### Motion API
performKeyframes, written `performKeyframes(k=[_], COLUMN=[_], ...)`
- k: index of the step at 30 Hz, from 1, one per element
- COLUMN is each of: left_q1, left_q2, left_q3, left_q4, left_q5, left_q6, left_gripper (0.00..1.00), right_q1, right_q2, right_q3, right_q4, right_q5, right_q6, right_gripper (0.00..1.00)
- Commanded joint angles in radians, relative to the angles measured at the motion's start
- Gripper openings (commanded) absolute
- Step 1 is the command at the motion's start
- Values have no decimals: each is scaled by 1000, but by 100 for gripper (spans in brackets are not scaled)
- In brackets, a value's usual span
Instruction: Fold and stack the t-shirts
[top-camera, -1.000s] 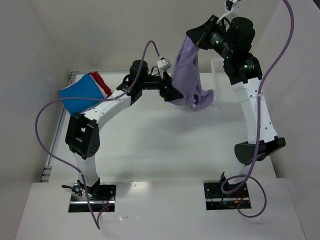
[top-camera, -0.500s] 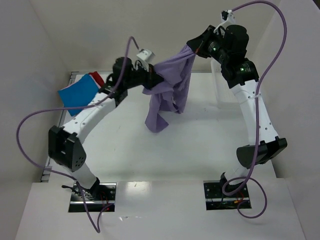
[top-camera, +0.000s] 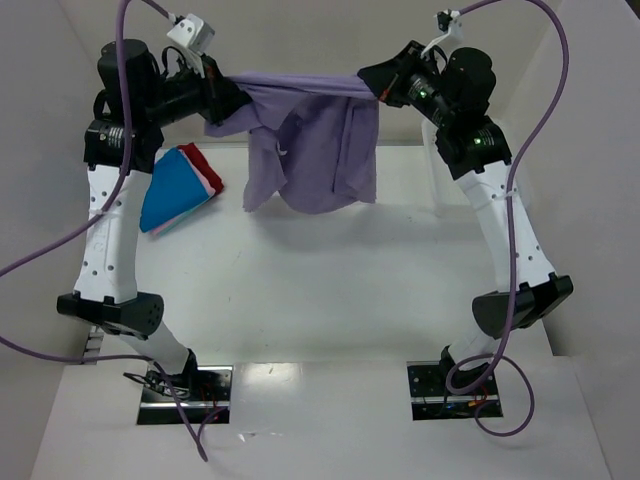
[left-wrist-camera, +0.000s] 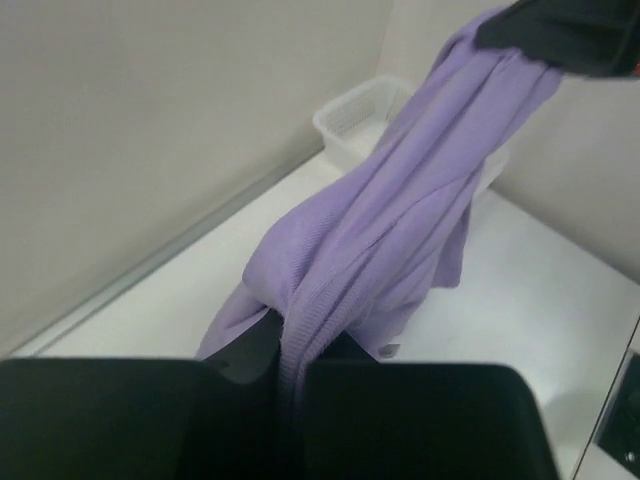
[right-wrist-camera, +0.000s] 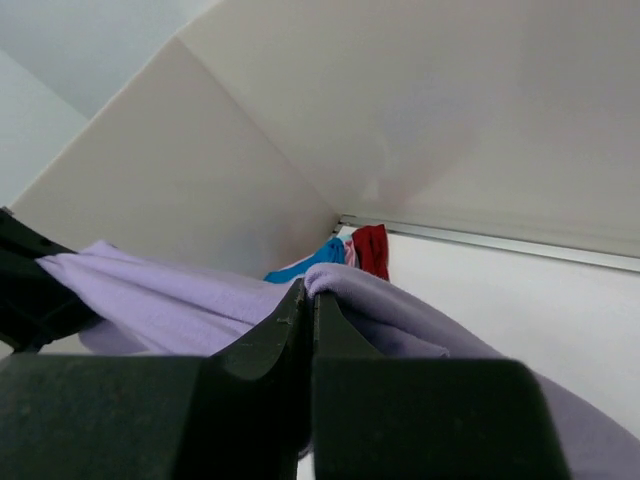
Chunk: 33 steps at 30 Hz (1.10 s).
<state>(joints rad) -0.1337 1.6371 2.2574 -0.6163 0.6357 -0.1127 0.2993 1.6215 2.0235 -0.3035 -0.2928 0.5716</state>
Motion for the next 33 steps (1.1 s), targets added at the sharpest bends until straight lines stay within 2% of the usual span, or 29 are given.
performKeyframes(k=[1,3,7,12,17,26,29,33], left_q1=[111,120,120,120,120,120,120,120], left_q2=[-66,-86,-108,-117,-117,-97,-88,-88], left_q3=[-37,-56,-82,-104,-113,-79,-70,-94], left_q4=[-34,-45,-20,12,3,-7,-39,-48], left_q5=[-131,-195,-226,-202,-202,-182,-243,-352], left_q6=[83,84,74,48,73,82,106,117], left_gripper=[0,0,0,0,0,0,0,0], right_q1=[-123,-155,-155,-155,-155,-155,-155,-180], right_q2=[-24,-48,-81,-133,-143,-132,-114,-120], right_q3=[14,0,-57,-342,-473,-520,-449,-343], right_q4=[-31,-31,-22,23,55,84,-1,-60], right_q5=[228,228,228,199,176,216,312,269], right_q6=[-84,-84,-105,-84,-70,-81,-142,-173], right_gripper=[0,0,0,0,0,0,0,0])
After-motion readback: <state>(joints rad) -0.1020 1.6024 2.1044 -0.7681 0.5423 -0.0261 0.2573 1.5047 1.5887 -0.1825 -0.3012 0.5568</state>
